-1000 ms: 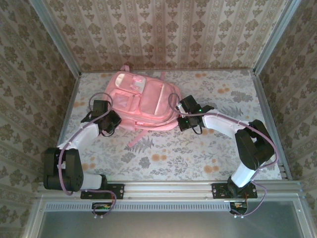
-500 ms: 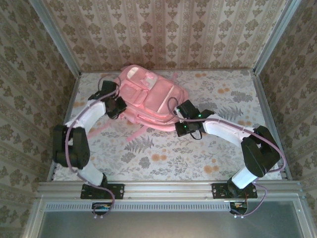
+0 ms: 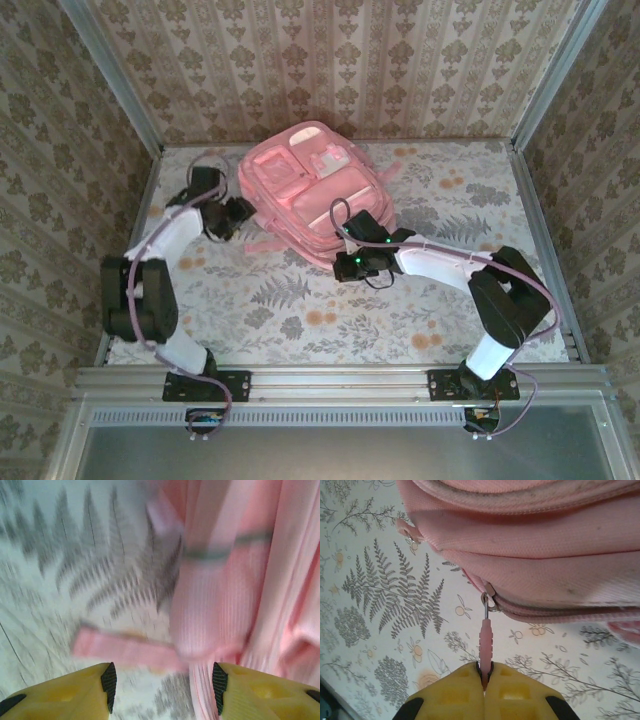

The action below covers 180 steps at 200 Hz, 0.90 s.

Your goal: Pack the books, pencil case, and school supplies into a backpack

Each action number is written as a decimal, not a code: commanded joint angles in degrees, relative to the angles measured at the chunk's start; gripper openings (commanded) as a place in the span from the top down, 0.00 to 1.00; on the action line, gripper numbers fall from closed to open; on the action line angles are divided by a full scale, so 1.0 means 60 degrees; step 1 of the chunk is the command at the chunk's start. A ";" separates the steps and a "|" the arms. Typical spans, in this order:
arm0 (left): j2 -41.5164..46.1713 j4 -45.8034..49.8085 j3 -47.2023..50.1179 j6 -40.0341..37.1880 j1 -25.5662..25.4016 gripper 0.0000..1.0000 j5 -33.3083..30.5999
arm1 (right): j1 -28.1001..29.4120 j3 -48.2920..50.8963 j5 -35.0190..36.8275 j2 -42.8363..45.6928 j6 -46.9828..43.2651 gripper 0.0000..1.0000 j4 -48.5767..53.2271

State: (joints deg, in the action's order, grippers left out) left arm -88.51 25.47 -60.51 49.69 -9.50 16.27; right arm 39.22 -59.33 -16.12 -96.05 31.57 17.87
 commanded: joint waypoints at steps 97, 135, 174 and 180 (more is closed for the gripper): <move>0.0699 -0.6252 0.3874 0.3598 -0.1594 0.55 0.0422 | 0.0062 0.0550 -0.1093 -0.0158 0.0994 1.00 -0.1199; 0.0203 -0.6737 0.3946 0.3670 -0.1725 0.64 0.0619 | 0.0069 0.0590 -0.1136 -0.0278 0.1106 1.00 -0.1409; -0.0508 -0.7319 0.3817 0.3798 -0.1857 0.63 0.0755 | 0.0069 0.0565 -0.1184 -0.0426 0.1110 1.00 -0.1444; -0.0599 -0.7344 0.3728 0.3748 -0.1887 0.62 0.0767 | 0.0069 0.0565 -0.1203 -0.0444 0.1112 1.00 -0.1440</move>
State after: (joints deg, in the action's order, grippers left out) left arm -90.02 -15.49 -37.45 71.96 -20.03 19.79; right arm 39.22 -56.49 -20.29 -97.51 37.78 10.26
